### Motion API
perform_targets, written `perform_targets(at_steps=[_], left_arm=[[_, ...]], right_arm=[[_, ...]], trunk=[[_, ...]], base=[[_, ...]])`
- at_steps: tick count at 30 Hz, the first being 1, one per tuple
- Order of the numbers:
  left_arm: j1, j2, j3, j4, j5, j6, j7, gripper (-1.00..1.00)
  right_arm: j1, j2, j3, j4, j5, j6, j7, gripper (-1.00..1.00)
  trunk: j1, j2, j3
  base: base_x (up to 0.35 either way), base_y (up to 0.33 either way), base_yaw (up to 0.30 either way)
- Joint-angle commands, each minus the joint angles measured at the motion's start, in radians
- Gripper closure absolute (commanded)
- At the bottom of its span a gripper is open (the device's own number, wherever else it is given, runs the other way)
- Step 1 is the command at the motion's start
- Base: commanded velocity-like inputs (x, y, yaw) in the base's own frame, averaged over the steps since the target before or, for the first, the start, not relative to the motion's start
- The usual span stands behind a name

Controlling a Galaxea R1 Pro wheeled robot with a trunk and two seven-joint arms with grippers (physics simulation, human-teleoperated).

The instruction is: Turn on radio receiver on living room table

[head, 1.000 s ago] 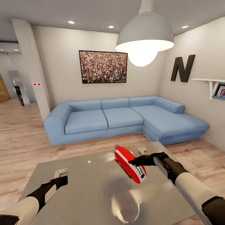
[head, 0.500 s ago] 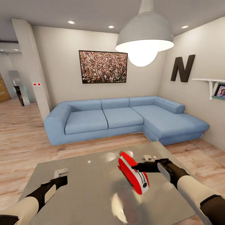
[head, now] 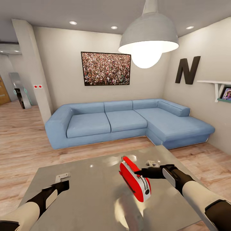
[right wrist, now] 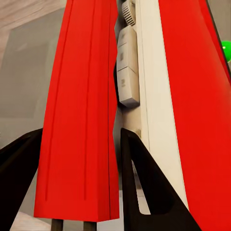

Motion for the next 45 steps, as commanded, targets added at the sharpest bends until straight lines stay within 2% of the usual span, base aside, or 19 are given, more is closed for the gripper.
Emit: perform_targets(at_steps=[1, 15, 21, 28, 45], left_arm=[[0.000, 0.000, 0.000, 0.000, 0.000, 0.000, 0.000, 1.00], [0.000, -0.003, 0.001, 0.012, 0.008, 0.004, -0.027, 1.00], [0.000, -0.005, 0.003, 0.015, 0.009, 0.010, -0.062, 1.00], [0.000, -0.008, 0.005, 0.014, 0.008, 0.006, -0.058, 1.00], [0.000, -0.003, 0.006, 0.014, 0.010, 0.005, -0.063, 1.00]], right_arm=[[0.000, 0.000, -0.003, -0.001, -0.008, 0.001, 0.002, 1.00], [0.000, 0.002, -0.002, 0.012, -0.006, -0.008, -0.006, 1.00], [0.000, 0.005, 0.000, 0.051, -0.005, -0.075, -0.008, 1.00], [0.000, 0.006, 0.000, 0.103, -0.004, -0.121, -0.006, 1.00], [0.000, 0.006, 0.000, 0.120, -0.005, -0.127, -0.005, 1.00]], trunk=[[0.000, 0.000, 0.000], [0.000, 0.000, 0.000], [0.000, 0.000, 0.000], [0.000, 0.000, 0.000], [0.000, 0.000, 0.000]], base=[[0.000, 0.000, 0.000], [0.000, 0.000, 0.000], [0.000, 0.000, 0.000], [0.000, 0.000, 0.000], [0.000, 0.000, 0.000]])
